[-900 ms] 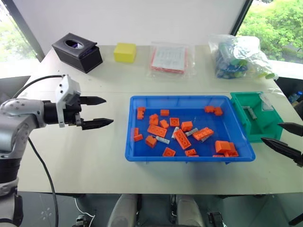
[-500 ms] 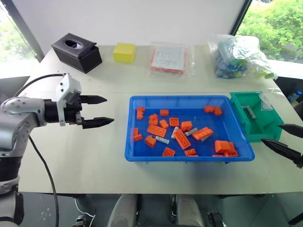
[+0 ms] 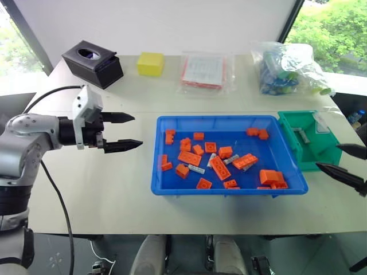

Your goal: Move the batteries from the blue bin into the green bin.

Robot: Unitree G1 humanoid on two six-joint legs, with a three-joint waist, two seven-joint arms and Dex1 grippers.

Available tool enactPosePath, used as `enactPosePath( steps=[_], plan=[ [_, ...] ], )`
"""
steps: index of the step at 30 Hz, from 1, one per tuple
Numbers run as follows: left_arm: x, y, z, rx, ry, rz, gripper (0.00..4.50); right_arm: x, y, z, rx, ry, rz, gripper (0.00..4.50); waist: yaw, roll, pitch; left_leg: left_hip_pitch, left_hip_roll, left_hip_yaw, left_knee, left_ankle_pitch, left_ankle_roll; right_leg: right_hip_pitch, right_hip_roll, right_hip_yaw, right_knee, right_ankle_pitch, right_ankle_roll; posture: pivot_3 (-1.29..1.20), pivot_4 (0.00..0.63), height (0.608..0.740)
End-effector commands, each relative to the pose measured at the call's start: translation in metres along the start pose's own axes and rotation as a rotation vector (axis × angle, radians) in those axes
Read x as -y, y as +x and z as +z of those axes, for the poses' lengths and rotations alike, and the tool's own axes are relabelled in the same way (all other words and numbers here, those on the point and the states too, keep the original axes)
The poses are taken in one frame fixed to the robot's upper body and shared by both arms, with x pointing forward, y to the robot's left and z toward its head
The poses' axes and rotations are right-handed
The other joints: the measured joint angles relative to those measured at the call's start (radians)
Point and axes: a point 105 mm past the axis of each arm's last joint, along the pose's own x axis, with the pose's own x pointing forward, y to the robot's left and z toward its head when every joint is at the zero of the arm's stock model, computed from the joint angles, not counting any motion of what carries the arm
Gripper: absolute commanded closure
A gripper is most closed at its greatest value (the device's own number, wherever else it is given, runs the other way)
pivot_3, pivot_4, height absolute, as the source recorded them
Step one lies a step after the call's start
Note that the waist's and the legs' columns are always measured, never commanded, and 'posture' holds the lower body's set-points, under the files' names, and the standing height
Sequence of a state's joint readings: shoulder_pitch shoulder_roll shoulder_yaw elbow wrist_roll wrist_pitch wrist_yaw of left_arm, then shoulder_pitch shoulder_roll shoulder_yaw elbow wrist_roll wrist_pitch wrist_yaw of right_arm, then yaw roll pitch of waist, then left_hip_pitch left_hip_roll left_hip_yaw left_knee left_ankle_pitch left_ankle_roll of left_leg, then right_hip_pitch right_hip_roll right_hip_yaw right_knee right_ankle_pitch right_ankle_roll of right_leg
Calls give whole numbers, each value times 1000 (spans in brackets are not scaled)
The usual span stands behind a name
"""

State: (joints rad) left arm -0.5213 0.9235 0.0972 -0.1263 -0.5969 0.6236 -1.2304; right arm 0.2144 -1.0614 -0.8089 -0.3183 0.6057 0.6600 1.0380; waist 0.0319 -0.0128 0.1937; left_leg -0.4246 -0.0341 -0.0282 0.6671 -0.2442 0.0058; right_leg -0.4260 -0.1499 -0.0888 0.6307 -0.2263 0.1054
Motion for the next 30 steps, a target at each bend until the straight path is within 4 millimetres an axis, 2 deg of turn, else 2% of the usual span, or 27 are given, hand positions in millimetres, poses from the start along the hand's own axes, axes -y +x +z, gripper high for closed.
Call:
enactPosePath(
  steps=[1, 3, 7, 11, 14, 17, 22, 26, 30],
  plan=[
    [8, 2, 10, 4, 46, -56, 0, -5, 14, 28, 45, -65, 81, 449, -2, 0, 0, 0, 0, 0, 0, 0, 0, 0, 0, 0, 0, 0, 0, 0, 150, 692],
    [9, 4, 12, 8, 45, -75, 0, -13, 33, 40, 54, -103, 147, 449, -3, 0, 0, 0, 1, 0, 0, 0, 0, 0, 1, 0, 0, 1, -1, 0, 150, 692],
    [12, 10, 13, 10, 50, -105, 0, -49, 85, 62, 68, -155, 329, 449, -17, -1, 1, -1, 0, -1, 0, 0, 0, 0, 0, 0, 0, 2, -3, 0, 150, 692],
    [18, 14, 6, -19, 70, -143, 0, -85, 135, 66, 10, -185, 464, 449, -25, -2, 2, -2, 0, -1, 0, 0, 0, -1, 0, 0, 0, 3, 0, 0, 150, 692],
    [24, 14, 0, -39, 75, -164, 0, -112, 159, 60, -52, -218, 547, 449, -27, -2, 2, -3, -1, -1, -1, 0, 0, -3, 0, 0, 0, 4, 1, 0, 150, 692],
    [31, 12, -4, -43, 70, -174, 0, -138, 172, 47, -113, -220, 647, 449, -20, -3, 2, -4, -1, -1, -1, 0, 1, -4, 0, 0, 1, 3, 2, 0, 150, 692],
    [35, 8, -5, -43, 62, -160, 0, -162, 191, 34, -175, -204, 690, 449, -22, -4, 3, -3, -2, -1, 0, 0, 1, -3, -1, 0, 1, 5, 4, 0, 150, 692],
    [35, 6, -6, -44, 57, -142, 0, -174, 195, 33, -199, -189, 711, 449, -22, -4, 3, -2, -2, -2, 0, 1, 0, -3, 0, 0, 2, 5, 3, 0, 150, 692],
    [34, 5, -5, -42, 56, -140, 0, -177, 202, 30, -223, -172, 694, 449, -22, -4, 3, -1, -1, -2, 0, 1, -1, -3, 0, 0, 3, 5, 3, 0, 150, 692]
  ],
)
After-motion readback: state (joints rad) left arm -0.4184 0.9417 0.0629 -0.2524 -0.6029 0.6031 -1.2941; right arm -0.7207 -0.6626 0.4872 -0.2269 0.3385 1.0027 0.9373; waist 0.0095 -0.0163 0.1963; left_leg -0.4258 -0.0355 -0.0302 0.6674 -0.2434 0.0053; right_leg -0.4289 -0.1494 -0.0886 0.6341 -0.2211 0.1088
